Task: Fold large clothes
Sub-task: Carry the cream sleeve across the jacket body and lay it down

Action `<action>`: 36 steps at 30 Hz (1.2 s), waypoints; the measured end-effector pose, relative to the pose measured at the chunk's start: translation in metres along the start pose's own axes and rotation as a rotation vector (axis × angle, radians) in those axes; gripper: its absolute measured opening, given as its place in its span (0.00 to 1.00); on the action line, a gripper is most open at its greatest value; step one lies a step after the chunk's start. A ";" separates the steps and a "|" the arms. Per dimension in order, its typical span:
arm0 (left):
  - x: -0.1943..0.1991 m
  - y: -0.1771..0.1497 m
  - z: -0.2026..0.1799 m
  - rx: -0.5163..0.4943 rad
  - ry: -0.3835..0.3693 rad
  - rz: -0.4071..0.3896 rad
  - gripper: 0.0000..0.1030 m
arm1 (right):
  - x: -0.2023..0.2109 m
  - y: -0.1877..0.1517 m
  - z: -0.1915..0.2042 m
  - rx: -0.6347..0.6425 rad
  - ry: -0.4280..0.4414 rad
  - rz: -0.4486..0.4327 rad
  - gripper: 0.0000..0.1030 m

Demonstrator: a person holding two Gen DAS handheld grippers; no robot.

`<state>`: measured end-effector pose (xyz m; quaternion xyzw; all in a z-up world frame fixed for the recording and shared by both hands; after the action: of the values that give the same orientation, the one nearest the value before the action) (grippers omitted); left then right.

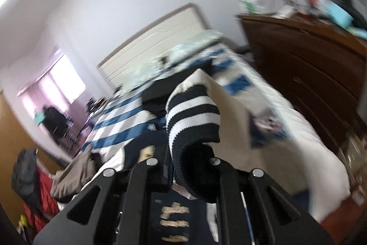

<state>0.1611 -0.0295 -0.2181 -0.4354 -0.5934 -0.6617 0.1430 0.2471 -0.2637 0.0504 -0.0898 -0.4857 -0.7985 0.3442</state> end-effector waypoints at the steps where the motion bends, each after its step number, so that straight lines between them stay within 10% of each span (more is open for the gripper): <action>1: 0.004 -0.007 0.007 0.012 0.010 0.003 0.94 | -0.009 -0.001 0.016 0.022 0.013 0.011 0.13; 8: 0.029 -0.080 0.086 0.186 0.083 0.097 0.94 | -0.104 -0.041 0.156 0.229 0.126 0.161 0.13; 15: 0.022 -0.118 0.121 0.339 0.014 0.149 0.94 | -0.198 -0.151 0.270 0.575 0.168 0.454 0.13; 21: 0.009 -0.120 0.107 0.249 0.126 0.192 0.94 | -0.250 -0.240 0.306 0.787 0.153 0.668 0.13; 36: 0.024 -0.138 0.091 0.237 0.087 0.235 0.94 | -0.343 -0.374 0.314 1.008 0.095 0.986 0.13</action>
<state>0.0867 0.0961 -0.2993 -0.4529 -0.6054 -0.5841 0.2954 0.2050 0.2667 -0.2193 -0.0940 -0.6834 -0.2304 0.6863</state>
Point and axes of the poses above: each gripper's, at about its wrist camera, not at the fingertips, and x roughly against the way its jaws point, z to its left, y to its top, the point moved 5 cm from there along -x, roughly the way its jaws point, and after that the axes turned 6 degrees about -x, right-handed, at the moved point
